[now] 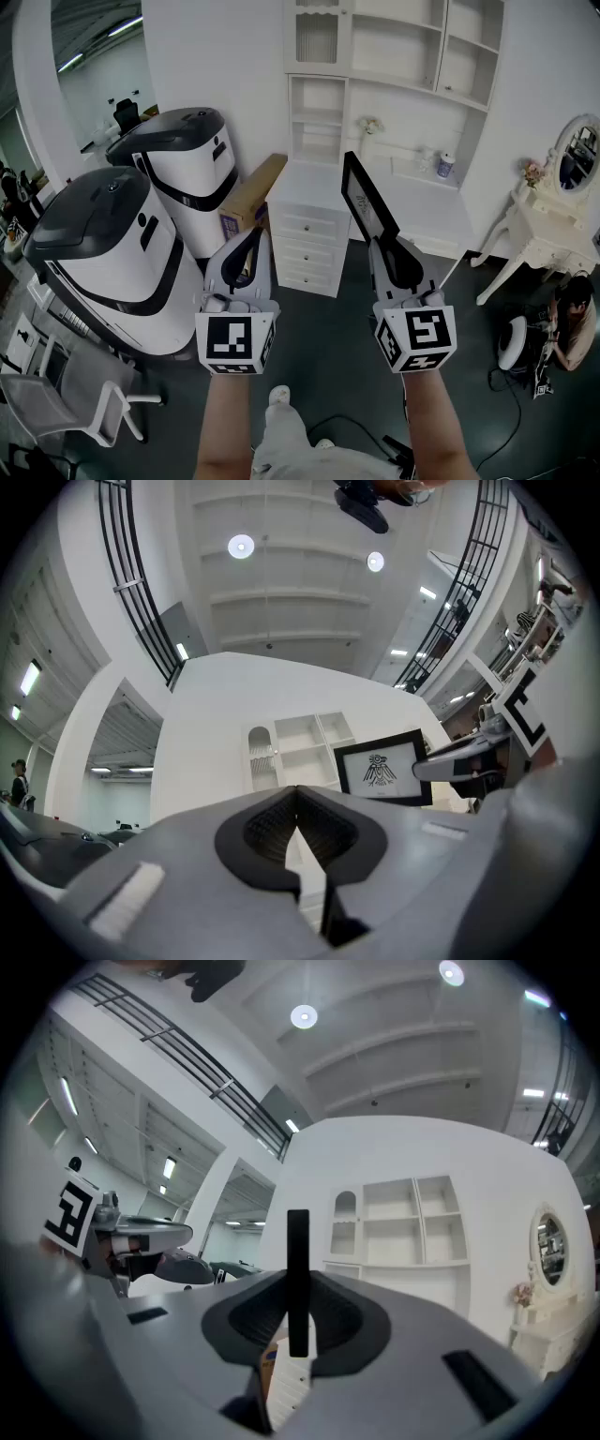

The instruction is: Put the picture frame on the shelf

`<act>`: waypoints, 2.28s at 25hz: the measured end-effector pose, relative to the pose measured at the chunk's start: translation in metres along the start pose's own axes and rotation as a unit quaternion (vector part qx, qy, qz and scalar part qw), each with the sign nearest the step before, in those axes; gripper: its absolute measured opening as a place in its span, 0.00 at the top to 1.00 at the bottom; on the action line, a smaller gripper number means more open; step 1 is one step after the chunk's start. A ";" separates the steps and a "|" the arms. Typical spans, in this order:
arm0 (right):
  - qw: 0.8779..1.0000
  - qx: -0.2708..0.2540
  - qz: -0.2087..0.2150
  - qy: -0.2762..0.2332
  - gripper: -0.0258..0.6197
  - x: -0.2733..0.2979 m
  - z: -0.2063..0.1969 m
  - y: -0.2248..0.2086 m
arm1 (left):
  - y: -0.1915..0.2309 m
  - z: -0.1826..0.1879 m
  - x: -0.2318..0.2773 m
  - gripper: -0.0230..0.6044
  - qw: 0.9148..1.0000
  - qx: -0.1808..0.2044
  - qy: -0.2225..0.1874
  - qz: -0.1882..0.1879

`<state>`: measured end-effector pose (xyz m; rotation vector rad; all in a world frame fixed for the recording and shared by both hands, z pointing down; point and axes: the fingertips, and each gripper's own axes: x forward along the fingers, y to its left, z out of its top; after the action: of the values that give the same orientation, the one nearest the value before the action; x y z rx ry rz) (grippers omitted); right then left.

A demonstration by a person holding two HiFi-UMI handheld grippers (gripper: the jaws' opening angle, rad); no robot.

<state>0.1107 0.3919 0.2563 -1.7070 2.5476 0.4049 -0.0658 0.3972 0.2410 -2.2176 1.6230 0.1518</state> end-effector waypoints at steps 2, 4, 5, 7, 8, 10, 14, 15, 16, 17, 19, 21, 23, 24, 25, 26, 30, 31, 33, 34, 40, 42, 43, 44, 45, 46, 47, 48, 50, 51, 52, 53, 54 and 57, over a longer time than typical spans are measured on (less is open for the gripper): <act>1.000 0.004 -0.009 0.002 0.84 0.009 -0.005 -0.008 | 0.002 -0.008 0.009 0.95 1.000 -0.004 0.002 -0.005; 1.000 0.002 -0.013 0.005 0.84 0.019 -0.009 -0.013 | 0.007 -0.017 0.019 0.95 1.000 -0.004 0.006 -0.006; 1.000 0.000 -0.014 0.007 0.84 0.025 -0.011 -0.014 | 0.010 -0.022 0.025 0.95 1.000 -0.003 0.008 -0.006; 1.000 -0.002 -0.017 0.009 0.84 0.041 -0.016 -0.018 | 0.018 -0.031 0.041 0.95 1.000 -0.003 0.009 -0.006; 1.000 0.000 -0.019 0.008 0.84 0.050 -0.018 -0.021 | 0.023 -0.035 0.050 0.95 1.000 -0.004 0.009 -0.008; 1.000 0.006 -0.024 0.006 0.84 0.072 -0.021 -0.027 | 0.034 -0.042 0.071 0.95 1.000 -0.006 0.006 -0.010; 0.999 0.003 -0.030 0.008 0.84 0.123 -0.028 -0.036 | 0.061 -0.059 0.114 0.95 1.000 -0.007 0.005 -0.013; 0.999 0.003 -0.033 0.008 0.84 0.136 -0.030 -0.037 | 0.069 -0.064 0.124 0.95 1.000 -0.007 0.005 -0.015; 0.999 0.003 -0.036 0.007 0.84 0.149 -0.031 -0.038 | 0.076 -0.069 0.133 0.95 1.000 -0.008 0.004 -0.016; 0.999 0.003 -0.039 0.006 0.84 0.161 -0.033 -0.039 | 0.084 -0.074 0.144 0.95 1.000 -0.010 0.003 -0.018; 0.999 0.004 -0.044 0.007 0.84 0.187 -0.036 -0.040 | 0.099 -0.082 0.164 0.95 1.000 -0.012 0.001 -0.023; 0.999 0.004 -0.048 0.008 0.84 0.211 -0.038 -0.039 | 0.114 -0.088 0.184 0.95 0.999 -0.013 -0.001 -0.029; 0.998 0.007 -0.054 0.010 0.84 0.232 -0.041 -0.038 | 0.128 -0.095 0.202 0.95 0.999 -0.018 -0.004 -0.036; 0.998 0.007 -0.057 0.011 0.84 0.240 -0.043 -0.037 | 0.134 -0.099 0.210 0.95 0.999 -0.021 -0.005 -0.039; 0.998 0.006 -0.060 0.012 0.84 0.246 -0.045 -0.036 | 0.138 -0.103 0.217 0.95 0.999 -0.024 -0.005 -0.042; 0.998 0.005 -0.061 0.013 0.84 0.253 -0.047 -0.036 | 0.142 -0.106 0.224 0.95 0.999 -0.026 -0.005 -0.044; 0.998 0.007 -0.065 0.023 0.84 0.271 -0.058 -0.037 | 0.150 -0.117 0.244 0.95 0.998 -0.036 -0.007 -0.051; 0.997 0.008 -0.067 0.027 0.84 0.274 -0.062 -0.038 | 0.151 -0.121 0.248 0.95 0.998 -0.040 -0.006 -0.053; 0.997 0.008 -0.073 0.035 0.84 0.280 -0.069 -0.039 | 0.153 -0.128 0.254 0.95 0.997 -0.045 -0.003 -0.056; 0.996 0.009 -0.075 0.036 0.84 0.284 -0.071 -0.040 | 0.154 -0.130 0.258 0.95 0.997 -0.046 -0.003 -0.058; 0.996 0.014 -0.083 0.030 0.84 0.311 -0.076 -0.058 | 0.158 -0.139 0.284 0.95 0.997 -0.040 -0.002 -0.061; 0.996 0.016 -0.086 0.028 0.84 0.323 -0.080 -0.065 | 0.161 -0.144 0.295 0.95 0.997 -0.040 -0.002 -0.059; 0.996 0.017 -0.086 0.026 0.84 0.330 -0.082 -0.069 | 0.162 -0.146 0.302 0.95 0.997 -0.040 -0.002 -0.059; 0.996 0.019 -0.086 0.025 0.84 0.336 -0.084 -0.073 | 0.162 -0.149 0.309 0.95 0.998 -0.039 -0.002 -0.058; 0.996 0.021 -0.085 0.025 0.84 0.344 -0.087 -0.078 | 0.162 -0.152 0.316 0.95 0.998 -0.037 -0.001 -0.058; 0.996 0.022 -0.083 0.024 0.84 0.351 -0.090 -0.083 | 0.163 -0.156 0.324 0.95 0.998 -0.036 -0.001 -0.057; 0.996 0.023 -0.080 0.024 0.84 0.359 -0.094 -0.087 | 0.163 -0.159 0.333 0.95 0.998 -0.035 0.000 -0.056; 0.996 0.023 -0.078 0.024 0.84 0.368 -0.096 -0.092 | 0.163 -0.163 0.342 0.95 0.998 -0.034 0.001 -0.055; 0.997 0.022 -0.072 0.022 0.84 0.386 -0.101 -0.102 | 0.164 -0.171 0.362 0.95 0.998 -0.033 0.002 -0.053; 0.997 0.021 -0.070 0.020 0.84 0.396 -0.104 -0.108 | 0.164 -0.175 0.373 0.95 0.998 -0.032 0.003 -0.051; 0.997 0.020 -0.068 0.019 0.84 0.406 -0.106 -0.114 | 0.165 -0.179 0.384 0.95 0.998 -0.032 0.003 -0.049; 0.997 0.019 -0.066 0.018 0.84 0.416 -0.110 -0.120 | 0.166 -0.183 0.395 0.95 0.998 -0.032 0.004 -0.047; 0.998 0.019 -0.064 0.018 0.84 0.426 -0.114 -0.127 | 0.166 -0.188 0.406 0.95 0.998 -0.032 0.005 -0.046; 0.998 0.022 -0.057 0.024 0.84 0.457 -0.127 -0.148 | 0.166 -0.201 0.442 0.95 0.999 -0.035 0.010 -0.040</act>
<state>0.0815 -0.1040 0.2666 -1.8566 2.4566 0.3036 -0.1050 -0.1148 0.2490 -2.3391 1.5586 0.1673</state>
